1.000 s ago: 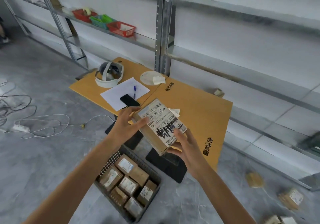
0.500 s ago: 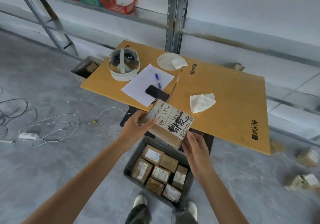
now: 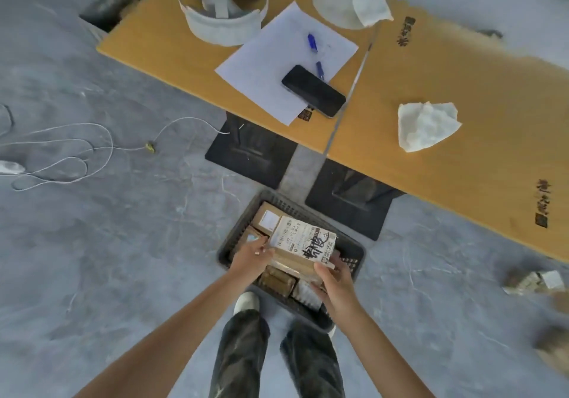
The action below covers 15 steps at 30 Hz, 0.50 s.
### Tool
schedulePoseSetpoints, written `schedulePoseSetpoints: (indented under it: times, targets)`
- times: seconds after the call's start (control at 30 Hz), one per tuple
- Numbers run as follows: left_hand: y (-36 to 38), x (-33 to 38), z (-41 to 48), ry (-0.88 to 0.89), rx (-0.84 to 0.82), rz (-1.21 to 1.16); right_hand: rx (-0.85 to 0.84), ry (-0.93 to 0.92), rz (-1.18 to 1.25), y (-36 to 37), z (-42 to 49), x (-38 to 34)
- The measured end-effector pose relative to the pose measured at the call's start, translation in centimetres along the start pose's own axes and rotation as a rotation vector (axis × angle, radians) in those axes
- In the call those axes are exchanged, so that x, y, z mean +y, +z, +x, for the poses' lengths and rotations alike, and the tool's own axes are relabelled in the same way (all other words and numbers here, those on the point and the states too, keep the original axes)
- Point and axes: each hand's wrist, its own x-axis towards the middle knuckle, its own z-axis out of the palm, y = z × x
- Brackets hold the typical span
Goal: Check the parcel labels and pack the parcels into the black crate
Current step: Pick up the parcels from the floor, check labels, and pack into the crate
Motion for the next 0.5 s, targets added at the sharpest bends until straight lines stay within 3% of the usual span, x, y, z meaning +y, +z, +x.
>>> schedulePoseSetpoints:
  times: [0.13, 0.2, 0.33, 0.5]
  targets:
    - [-0.8, -4.9, 9.7, -0.242, -0.013, -0.578, 0.067, 0.083, 0.029, 1.2, 9.5, 3.9]
    - [-1.0, -7.4, 14.8, -0.328, 0.066, -0.710, 0.066, 0.121, 0.024, 2.0, 14.7, 6.1]
    - [-0.4, -12.1, 24.2, -0.375, 0.084, -0.778, 0.048, 0.148, 0.101, 4.5, 25.0, 10.3]
    - [1.8, -16.1, 33.3, -0.349, -0.068, -0.680, 0.095, 0.107, 0.101, 7.1, 36.8, 13.5]
